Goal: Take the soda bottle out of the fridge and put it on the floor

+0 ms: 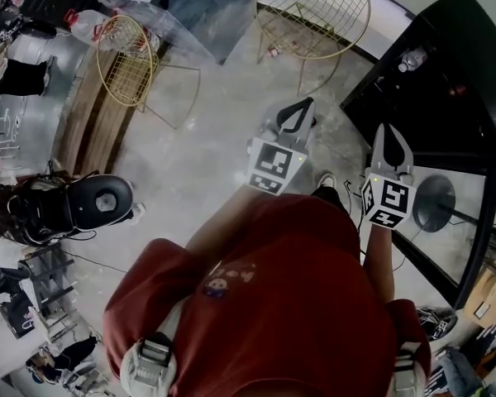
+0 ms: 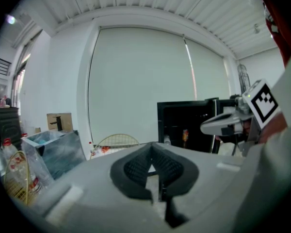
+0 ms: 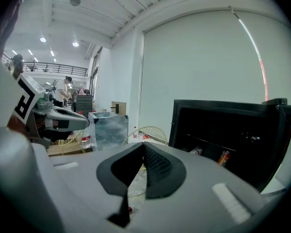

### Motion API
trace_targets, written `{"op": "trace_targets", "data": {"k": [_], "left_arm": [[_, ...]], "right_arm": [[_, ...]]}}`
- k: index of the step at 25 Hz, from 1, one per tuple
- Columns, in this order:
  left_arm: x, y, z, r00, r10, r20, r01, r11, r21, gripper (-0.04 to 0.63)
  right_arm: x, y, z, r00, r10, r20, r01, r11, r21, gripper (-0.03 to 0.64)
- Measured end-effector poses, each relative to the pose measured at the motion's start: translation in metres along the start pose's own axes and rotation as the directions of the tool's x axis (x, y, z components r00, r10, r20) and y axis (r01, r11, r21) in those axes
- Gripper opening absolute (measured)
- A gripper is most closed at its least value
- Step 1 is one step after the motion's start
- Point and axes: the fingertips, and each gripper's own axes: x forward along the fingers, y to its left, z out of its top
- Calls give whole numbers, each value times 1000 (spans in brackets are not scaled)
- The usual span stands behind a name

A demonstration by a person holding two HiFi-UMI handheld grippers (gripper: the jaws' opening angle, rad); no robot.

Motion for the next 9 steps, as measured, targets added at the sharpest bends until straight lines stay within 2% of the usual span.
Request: {"op": "trace_targets", "data": {"k": [9], "left_arm": [[-4, 0, -2, 1000, 2, -4, -2, 1000, -1, 0]], "right_arm": [[0, 7, -1, 1000, 14, -12, -14, 1000, -12, 2]]}}
